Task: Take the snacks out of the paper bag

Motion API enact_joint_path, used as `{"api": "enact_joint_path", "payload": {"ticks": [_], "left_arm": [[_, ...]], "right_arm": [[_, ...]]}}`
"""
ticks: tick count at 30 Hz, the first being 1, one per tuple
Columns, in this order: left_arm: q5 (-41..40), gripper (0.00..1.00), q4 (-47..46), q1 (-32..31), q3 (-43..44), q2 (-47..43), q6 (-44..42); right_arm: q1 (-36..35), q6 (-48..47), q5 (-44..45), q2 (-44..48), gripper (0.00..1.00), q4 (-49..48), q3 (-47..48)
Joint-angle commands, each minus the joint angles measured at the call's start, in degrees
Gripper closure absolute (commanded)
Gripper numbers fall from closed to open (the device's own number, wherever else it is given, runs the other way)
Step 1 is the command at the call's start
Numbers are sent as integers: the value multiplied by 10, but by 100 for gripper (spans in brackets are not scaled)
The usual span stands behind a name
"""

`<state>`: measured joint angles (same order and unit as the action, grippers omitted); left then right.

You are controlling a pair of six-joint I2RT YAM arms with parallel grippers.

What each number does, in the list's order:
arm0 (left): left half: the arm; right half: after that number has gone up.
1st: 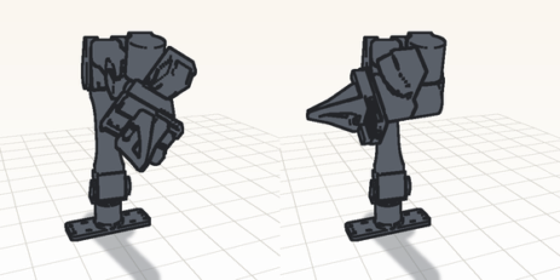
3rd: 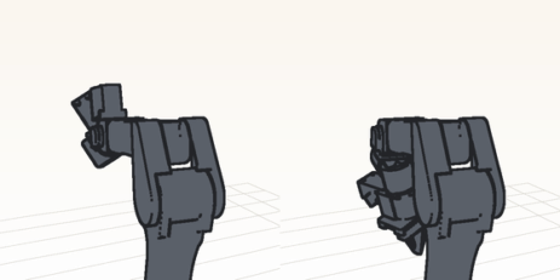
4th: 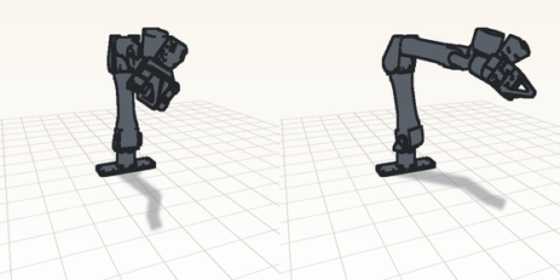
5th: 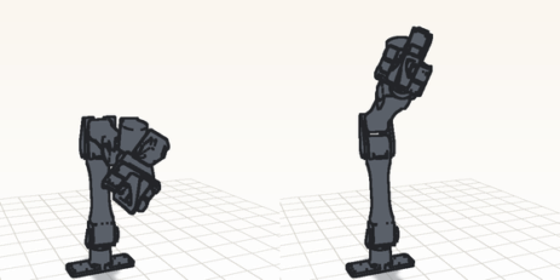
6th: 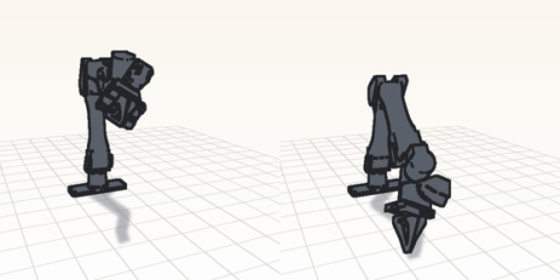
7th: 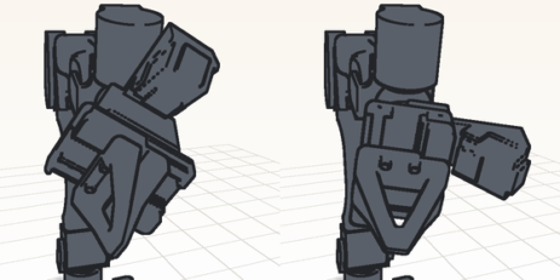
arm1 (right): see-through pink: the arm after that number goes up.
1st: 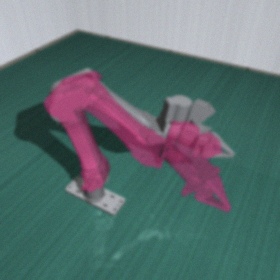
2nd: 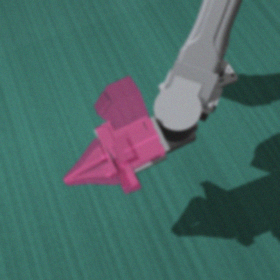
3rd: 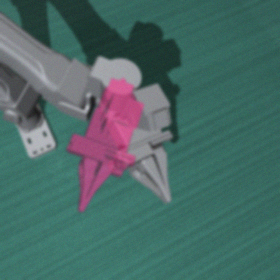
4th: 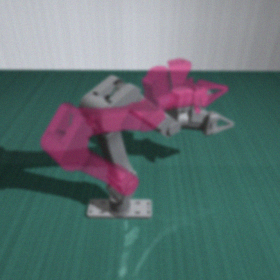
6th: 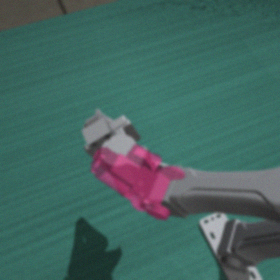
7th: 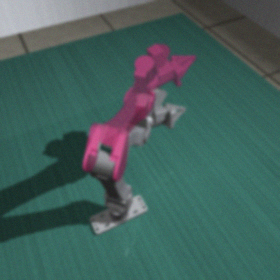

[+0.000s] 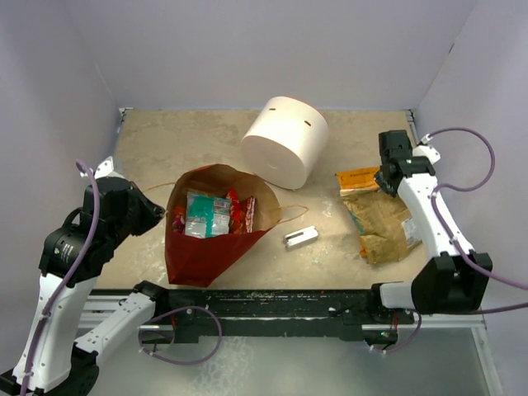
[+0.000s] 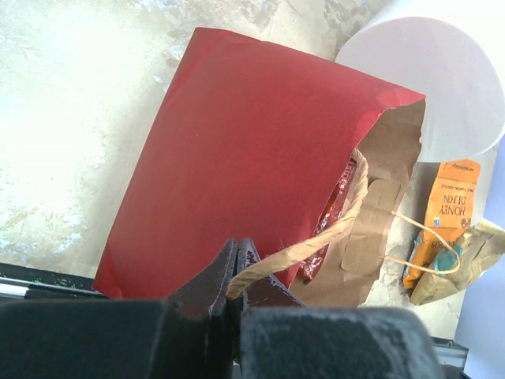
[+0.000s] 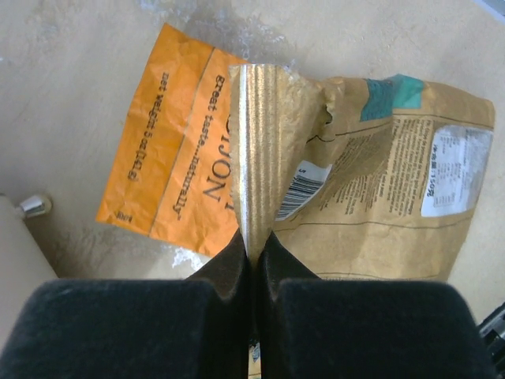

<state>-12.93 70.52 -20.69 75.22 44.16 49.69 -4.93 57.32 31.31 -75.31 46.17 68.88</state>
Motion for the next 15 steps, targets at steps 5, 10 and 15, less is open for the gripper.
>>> {"api": "enact_joint_path", "payload": {"ticks": [5, 10, 15], "left_arm": [[29, 100, -12, 1, 6, -3, -35], [46, 100, -28, 0, 12, 9, -57], [47, 100, -31, 0, 26, 26, -73]], "right_arm": [[47, -39, -94, -115, 99, -70, 70], [52, -22, -94, -180, 98, -89, 89], [57, 8, -112, -262, 97, -76, 141]]}}
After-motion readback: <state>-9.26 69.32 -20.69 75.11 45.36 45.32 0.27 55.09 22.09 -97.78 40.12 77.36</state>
